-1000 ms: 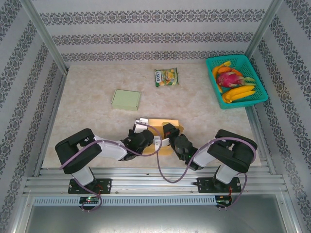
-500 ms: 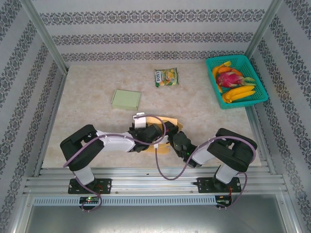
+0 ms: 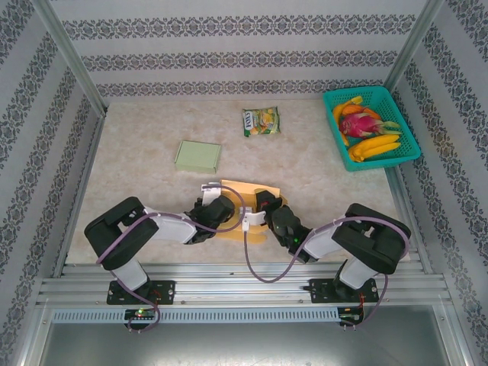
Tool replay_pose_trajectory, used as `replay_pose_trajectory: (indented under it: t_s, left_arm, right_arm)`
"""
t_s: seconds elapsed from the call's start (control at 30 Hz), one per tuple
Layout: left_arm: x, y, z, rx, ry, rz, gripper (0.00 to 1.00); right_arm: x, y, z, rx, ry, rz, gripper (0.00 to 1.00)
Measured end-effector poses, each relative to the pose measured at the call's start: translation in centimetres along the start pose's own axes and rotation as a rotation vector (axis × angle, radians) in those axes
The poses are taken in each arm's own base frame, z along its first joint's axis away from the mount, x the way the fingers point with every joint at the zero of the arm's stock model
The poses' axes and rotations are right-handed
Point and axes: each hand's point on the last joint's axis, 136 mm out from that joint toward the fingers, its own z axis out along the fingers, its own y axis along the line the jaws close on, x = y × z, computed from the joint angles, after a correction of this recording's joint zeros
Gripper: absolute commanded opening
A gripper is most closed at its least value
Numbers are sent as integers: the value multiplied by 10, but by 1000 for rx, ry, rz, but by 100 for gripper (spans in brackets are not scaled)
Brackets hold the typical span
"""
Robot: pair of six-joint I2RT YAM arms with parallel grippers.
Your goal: Fold the paper box
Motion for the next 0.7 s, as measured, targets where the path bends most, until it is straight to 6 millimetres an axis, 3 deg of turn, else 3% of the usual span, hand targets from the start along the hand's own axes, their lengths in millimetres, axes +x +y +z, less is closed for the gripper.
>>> replay_pose_trajectory:
  t_s: [0.3,0.7]
  left_arm:
    - [1,11,3,106,-8,14,61]
    - [-6,-27,-7,342,-27,57,60]
  right_arm:
    - [6,1,-2,-25,22,37,0]
    - [7,2,-3,-43,29,54,0]
